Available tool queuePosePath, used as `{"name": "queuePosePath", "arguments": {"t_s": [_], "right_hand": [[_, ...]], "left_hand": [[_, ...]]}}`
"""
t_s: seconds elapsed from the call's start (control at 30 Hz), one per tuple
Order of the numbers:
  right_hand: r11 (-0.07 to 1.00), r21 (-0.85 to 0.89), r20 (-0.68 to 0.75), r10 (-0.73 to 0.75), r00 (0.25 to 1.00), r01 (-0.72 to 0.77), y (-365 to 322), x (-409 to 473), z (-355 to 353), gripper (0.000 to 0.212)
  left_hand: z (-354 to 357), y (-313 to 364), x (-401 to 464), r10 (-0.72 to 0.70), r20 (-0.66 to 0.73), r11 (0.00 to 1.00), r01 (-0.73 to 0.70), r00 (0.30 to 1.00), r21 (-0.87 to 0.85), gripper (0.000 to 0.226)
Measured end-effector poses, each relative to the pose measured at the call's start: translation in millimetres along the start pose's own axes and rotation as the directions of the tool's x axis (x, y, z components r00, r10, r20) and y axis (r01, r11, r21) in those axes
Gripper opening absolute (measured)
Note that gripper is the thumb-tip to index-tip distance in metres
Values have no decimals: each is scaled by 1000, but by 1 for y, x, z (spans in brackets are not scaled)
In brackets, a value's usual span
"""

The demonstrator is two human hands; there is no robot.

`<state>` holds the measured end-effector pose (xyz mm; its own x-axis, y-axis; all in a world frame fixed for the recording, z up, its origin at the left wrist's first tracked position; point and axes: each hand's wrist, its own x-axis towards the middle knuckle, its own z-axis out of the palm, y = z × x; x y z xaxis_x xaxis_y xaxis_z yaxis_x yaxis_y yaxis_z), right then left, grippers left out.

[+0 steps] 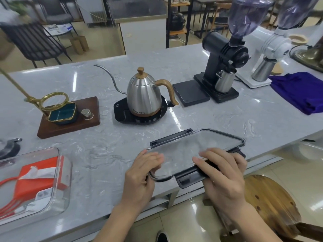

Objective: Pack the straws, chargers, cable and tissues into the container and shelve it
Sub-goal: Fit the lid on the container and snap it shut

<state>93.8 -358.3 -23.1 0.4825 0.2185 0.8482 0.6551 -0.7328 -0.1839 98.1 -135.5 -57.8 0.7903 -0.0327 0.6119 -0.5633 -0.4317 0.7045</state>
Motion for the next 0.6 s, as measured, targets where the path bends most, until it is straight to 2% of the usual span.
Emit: {"name": "queuePosePath", "arguments": {"t_s": [0.1, 0.2, 0.33, 0.4, 0.47, 0.6], "right_hand": [[1000, -19, -3, -5, 1000, 5, -3, 9, -1, 39], [998, -55, -16, 23, 1000, -24, 1, 11, -2, 53], [989, 5, -93, 151, 984, -151, 8, 16, -2, 71], [945, 87, -110, 324, 940, -316, 9, 21, -4, 76], [846, 204, -78, 515, 854, -492, 8, 28, -4, 82], [649, 386, 109, 673, 731, -655, 3, 35, 3, 85]], "left_hand": [[-8, 4, 6, -7, -41, 1000, 6, 999, -26, 34], [-17, 9, 10, -51, -78, 998, 48, 996, -31, 40], [-29, 17, 16, -169, -118, 985, 165, 979, -43, 39], [-36, 29, 23, -240, -144, 970, 230, 960, -81, 40], [-46, 44, 32, -320, -185, 946, 305, 929, -104, 44], [-58, 48, 37, -433, -223, 901, 425, 873, -85, 57]]}}
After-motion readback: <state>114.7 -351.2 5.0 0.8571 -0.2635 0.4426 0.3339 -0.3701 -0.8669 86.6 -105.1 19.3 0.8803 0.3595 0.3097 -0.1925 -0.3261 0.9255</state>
